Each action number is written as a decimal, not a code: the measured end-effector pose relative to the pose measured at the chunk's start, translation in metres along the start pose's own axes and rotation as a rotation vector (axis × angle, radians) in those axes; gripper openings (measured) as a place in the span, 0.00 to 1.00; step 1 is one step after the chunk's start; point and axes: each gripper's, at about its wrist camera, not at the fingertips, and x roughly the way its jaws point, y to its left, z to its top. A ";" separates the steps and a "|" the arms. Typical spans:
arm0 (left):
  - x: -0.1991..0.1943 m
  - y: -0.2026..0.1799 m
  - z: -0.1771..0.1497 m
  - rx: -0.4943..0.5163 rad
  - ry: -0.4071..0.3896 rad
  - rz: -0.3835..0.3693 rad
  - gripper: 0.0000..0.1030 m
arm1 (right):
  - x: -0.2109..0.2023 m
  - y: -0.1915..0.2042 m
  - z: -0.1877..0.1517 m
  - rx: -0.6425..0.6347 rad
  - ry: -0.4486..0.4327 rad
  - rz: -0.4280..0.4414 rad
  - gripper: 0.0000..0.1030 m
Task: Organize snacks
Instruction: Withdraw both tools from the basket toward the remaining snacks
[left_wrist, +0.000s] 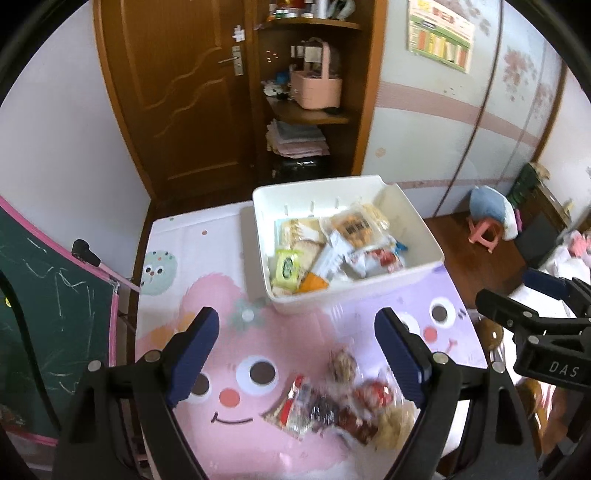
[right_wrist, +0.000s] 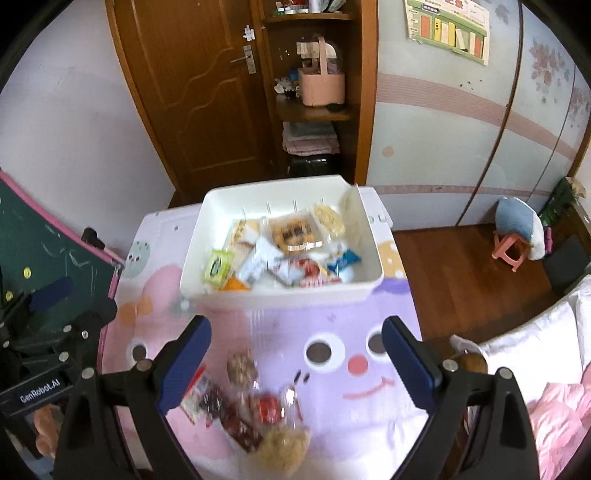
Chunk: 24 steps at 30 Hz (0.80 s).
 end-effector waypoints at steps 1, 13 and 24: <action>-0.002 -0.001 -0.005 0.006 0.005 -0.007 0.83 | -0.003 0.002 -0.006 -0.002 -0.001 -0.004 0.92; -0.009 0.006 -0.078 0.042 0.086 -0.036 0.83 | -0.035 0.017 -0.097 -0.031 -0.040 -0.004 0.91; 0.021 0.036 -0.121 0.011 0.175 -0.003 0.83 | -0.010 0.028 -0.154 -0.058 -0.004 0.001 0.91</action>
